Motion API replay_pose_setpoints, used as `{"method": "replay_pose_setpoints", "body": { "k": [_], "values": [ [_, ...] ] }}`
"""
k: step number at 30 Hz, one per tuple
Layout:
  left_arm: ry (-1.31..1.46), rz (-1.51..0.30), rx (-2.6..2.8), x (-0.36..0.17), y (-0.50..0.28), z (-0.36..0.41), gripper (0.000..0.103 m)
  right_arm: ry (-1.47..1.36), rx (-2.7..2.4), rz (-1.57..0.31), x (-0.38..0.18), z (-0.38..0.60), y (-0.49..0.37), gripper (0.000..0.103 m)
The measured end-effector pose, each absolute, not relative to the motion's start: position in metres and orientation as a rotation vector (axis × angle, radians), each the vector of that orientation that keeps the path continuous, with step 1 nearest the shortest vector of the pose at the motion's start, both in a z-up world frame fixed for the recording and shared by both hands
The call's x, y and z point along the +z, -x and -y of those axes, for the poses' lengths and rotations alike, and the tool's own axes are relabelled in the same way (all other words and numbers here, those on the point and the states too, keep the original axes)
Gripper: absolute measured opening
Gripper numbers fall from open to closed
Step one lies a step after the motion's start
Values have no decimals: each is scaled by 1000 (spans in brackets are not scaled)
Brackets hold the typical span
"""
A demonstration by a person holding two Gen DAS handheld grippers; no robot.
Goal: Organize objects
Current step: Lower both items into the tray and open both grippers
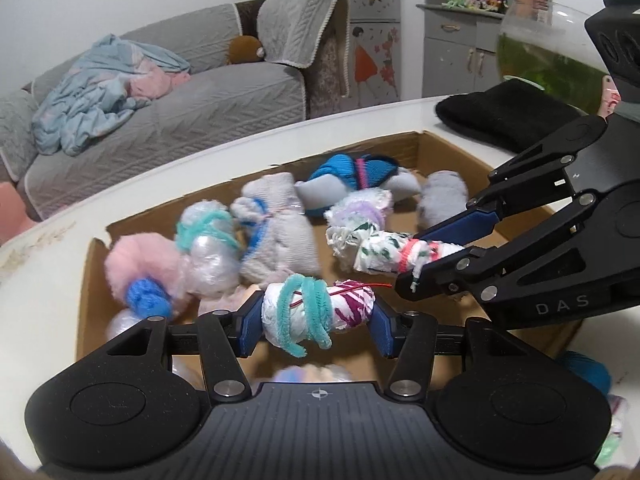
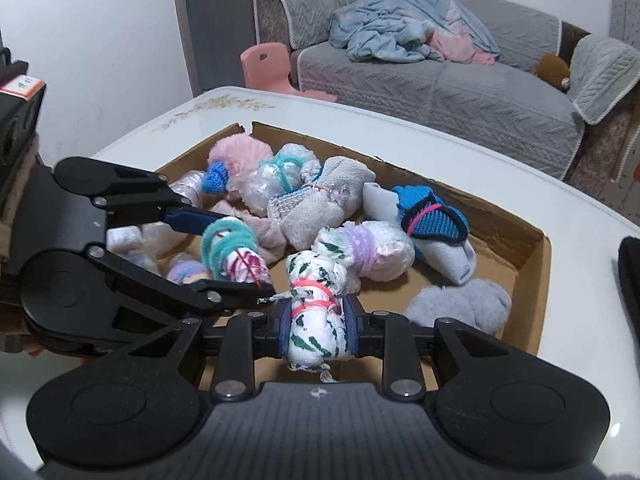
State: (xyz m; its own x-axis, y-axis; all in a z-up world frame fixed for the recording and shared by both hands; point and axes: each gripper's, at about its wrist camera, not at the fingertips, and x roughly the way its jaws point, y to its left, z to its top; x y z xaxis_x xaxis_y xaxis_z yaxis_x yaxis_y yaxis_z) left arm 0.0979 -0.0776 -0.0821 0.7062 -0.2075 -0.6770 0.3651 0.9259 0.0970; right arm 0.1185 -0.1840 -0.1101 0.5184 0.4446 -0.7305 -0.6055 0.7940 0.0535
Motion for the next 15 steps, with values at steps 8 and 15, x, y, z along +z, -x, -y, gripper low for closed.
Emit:
{"method": "replay_pose_setpoints", "body": {
  "k": [8,15],
  "values": [
    [-299,-712,-284,-90,-104,77,60,274,640,-816,-115,171,-124,25],
    [-290,-726,-274,-94,-107,77,70,278,639,-842,-117,173,-122,27]
  ]
}}
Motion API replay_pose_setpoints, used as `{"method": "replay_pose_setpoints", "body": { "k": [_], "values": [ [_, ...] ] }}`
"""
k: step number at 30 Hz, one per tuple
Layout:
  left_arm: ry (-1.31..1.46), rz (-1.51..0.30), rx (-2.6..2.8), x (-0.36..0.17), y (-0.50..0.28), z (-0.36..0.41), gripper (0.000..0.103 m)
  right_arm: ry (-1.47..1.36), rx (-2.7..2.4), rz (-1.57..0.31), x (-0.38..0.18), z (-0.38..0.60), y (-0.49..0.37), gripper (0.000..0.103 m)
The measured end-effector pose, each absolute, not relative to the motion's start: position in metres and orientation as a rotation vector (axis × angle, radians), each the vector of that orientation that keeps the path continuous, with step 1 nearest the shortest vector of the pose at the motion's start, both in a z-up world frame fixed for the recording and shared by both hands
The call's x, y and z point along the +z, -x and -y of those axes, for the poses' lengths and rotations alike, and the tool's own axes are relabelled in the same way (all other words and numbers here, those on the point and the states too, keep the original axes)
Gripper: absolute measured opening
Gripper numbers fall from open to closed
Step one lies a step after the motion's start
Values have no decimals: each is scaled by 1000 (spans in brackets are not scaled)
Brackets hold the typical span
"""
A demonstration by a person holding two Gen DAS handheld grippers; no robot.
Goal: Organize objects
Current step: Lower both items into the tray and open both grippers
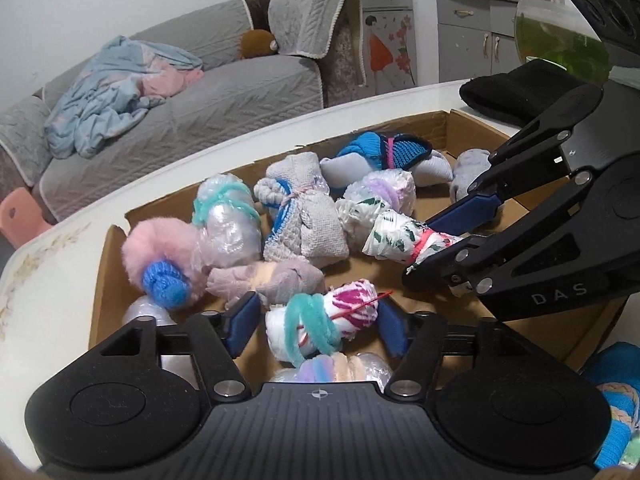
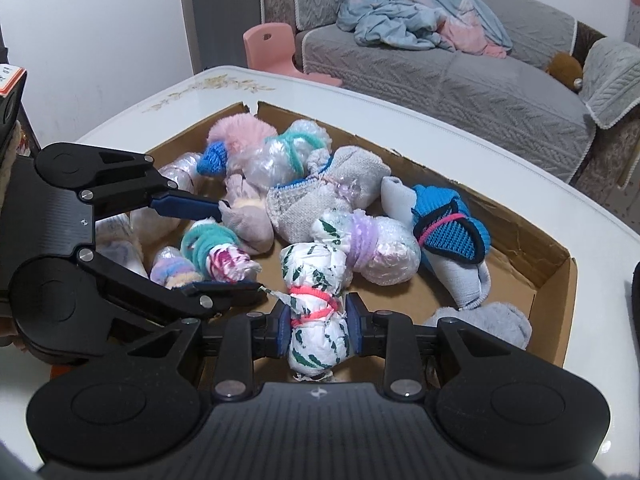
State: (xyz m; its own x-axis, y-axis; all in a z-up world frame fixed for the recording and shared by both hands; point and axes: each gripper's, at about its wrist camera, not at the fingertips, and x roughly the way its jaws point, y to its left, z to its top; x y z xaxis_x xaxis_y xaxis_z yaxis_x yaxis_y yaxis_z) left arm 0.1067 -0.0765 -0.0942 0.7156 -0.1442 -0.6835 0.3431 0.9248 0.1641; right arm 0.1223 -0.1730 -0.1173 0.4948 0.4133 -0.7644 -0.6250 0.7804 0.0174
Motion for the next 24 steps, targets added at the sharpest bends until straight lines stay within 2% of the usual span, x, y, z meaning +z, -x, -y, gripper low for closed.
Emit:
{"method": "replay_pose_setpoints", "body": {
  "k": [6,8,11,24],
  "values": [
    [-286,-744,-286,-89,-103,80,78,280,620,-854,-110,173,-120,39],
    [-284,-746,-286,-85,-101,81,86,272,619,-862,-106,174,-121,50],
    [-272,-754,-284,-80,-100,82,86,262,600,-875,-103,175,-123,57],
    [-215,-775,-267,-66,-96,83,86,249,551,-889,-93,171,-124,64]
  ]
}}
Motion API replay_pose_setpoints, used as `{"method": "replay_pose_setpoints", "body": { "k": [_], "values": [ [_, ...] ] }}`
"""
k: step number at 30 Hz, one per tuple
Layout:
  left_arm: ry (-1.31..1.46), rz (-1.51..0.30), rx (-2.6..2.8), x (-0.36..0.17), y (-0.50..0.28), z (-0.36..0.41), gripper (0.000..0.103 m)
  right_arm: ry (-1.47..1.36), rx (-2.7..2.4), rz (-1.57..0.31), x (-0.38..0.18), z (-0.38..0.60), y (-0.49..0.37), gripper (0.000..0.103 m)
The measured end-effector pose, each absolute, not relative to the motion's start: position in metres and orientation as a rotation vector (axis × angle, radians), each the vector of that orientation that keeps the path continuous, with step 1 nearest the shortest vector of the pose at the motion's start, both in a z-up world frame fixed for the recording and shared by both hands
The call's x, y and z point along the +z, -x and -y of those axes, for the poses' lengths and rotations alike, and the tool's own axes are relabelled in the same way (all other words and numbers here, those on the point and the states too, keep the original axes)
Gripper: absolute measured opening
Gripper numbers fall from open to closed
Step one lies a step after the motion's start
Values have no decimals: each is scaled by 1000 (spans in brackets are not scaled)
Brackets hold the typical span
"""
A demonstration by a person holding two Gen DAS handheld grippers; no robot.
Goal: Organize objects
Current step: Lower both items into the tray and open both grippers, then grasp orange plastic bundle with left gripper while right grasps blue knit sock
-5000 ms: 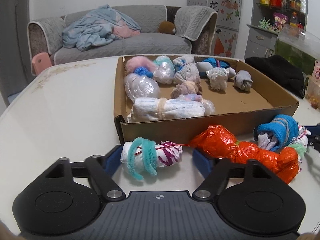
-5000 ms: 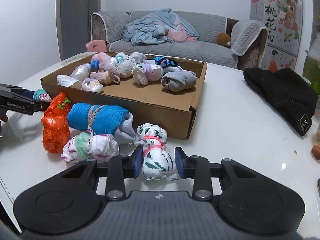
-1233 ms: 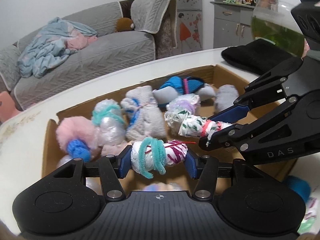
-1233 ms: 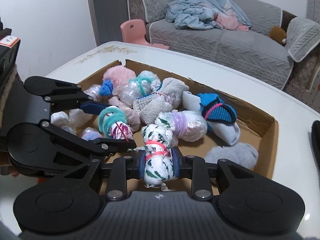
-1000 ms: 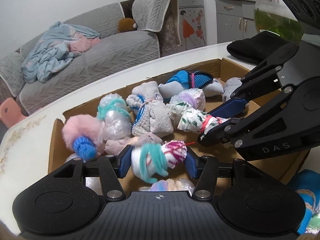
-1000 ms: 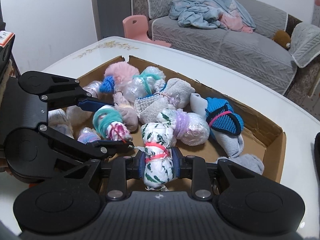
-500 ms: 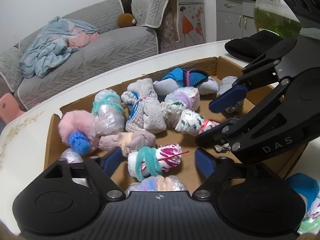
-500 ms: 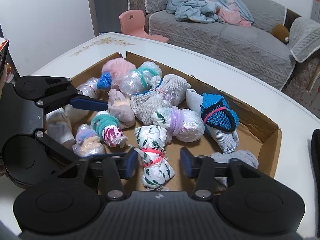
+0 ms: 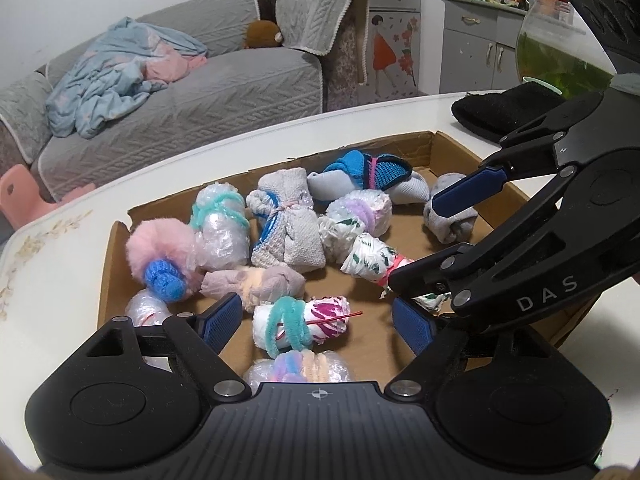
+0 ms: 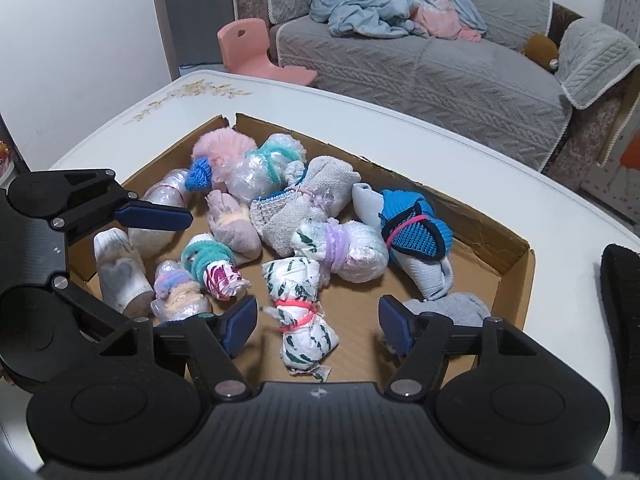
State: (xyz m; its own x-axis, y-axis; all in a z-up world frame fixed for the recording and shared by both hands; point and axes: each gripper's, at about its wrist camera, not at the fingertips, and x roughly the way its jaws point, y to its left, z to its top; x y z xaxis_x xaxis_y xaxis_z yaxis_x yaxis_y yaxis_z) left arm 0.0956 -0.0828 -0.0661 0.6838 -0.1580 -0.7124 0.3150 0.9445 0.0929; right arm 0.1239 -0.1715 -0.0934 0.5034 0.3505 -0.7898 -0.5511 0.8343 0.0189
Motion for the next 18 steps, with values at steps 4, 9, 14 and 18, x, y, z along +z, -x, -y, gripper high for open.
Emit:
{"method": "replay_pose_setpoints", "body": {
  "k": [4,9,14,18],
  "values": [
    [-220,-767,-272,-63,-94,82,87,250,546,-886,-92,172,-125,69],
    [-206,-768,-261,-62,-89,76,87,237,535,-884,-92,172,-123,72],
    [-168,-770,-247,-60,-78,65,87,207,501,-866,-90,176,-113,77],
    [-133,-729,-233,-48,-56,54,88,153,473,-835,-83,189,-94,78]
  ]
}}
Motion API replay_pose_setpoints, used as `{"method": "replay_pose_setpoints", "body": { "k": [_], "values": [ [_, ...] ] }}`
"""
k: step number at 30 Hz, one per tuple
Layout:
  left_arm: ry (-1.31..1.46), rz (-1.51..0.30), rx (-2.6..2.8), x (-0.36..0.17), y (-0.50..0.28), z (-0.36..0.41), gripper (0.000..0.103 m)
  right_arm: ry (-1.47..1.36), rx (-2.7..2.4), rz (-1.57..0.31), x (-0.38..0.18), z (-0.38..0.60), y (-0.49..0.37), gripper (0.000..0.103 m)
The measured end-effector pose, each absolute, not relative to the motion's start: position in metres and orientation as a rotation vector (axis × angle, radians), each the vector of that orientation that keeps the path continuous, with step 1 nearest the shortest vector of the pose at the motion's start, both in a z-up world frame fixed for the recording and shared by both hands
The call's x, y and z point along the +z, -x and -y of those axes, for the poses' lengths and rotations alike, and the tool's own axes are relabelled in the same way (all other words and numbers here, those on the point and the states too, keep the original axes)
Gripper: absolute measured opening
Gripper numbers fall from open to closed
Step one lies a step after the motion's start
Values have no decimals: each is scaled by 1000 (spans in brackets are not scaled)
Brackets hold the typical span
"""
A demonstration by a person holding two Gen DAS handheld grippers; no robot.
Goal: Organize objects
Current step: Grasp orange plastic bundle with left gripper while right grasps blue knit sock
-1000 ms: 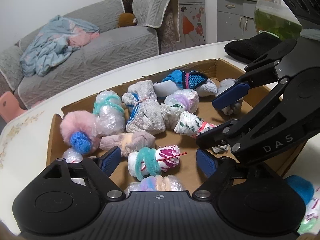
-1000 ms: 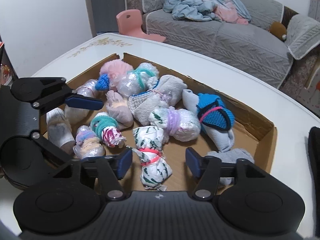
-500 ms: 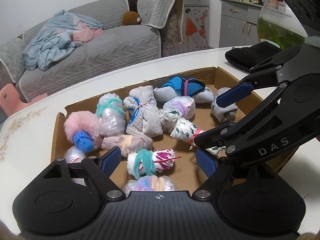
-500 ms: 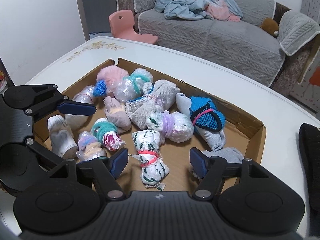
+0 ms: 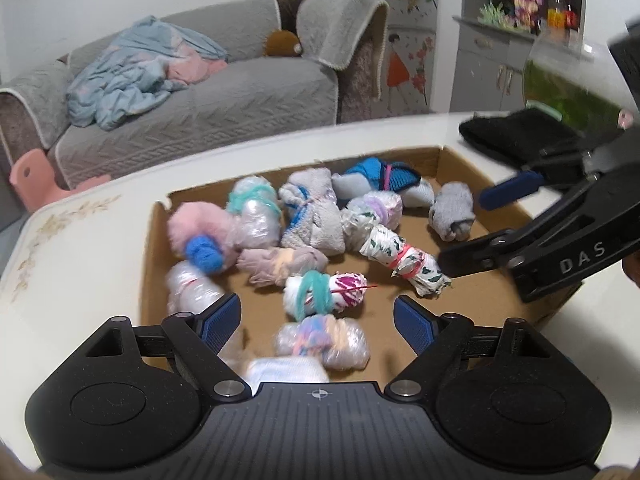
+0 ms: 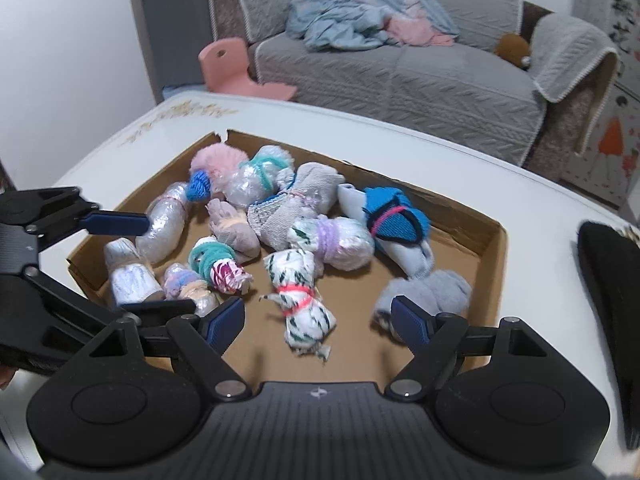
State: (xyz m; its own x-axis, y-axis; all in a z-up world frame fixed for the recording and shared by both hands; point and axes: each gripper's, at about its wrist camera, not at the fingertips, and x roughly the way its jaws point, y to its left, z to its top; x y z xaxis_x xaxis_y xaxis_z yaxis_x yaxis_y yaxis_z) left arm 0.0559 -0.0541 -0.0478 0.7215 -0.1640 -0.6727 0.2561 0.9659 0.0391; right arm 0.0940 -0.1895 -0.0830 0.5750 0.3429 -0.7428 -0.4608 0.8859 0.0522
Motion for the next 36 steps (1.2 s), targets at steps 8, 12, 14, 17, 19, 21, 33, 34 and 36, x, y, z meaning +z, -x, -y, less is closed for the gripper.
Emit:
{"method": "replay_pose_setpoints", "body": {
  "k": [8,12,14,17,19,21,33,34,36],
  "values": [
    [-34,-654,-202,-50,8,40,94,26,456,-776,-84,206,-33,84],
    [42,-683,-198,-67,22,41,95,-33,430,-771,-101,203,-12,86],
    [71,-704,-204,-73,25,43,95,-45,423,-783,-111,198,-8,87],
    [67,-722,-184,-81,25,46,93,-50,419,-810,-125,189,-6,89],
    [77,-746,-167,-87,20,44,94,-46,417,-825,-130,185,-8,93],
    [89,-760,-159,-91,18,41,93,-39,426,-825,-135,183,-8,94],
    [52,-749,-203,-87,31,32,54,-89,463,-816,-137,204,4,75],
    [60,-752,-206,-87,31,31,53,-88,461,-814,-137,205,4,75],
    [70,-751,-206,-88,31,30,52,-89,450,-813,-136,210,3,75]
  ]
}}
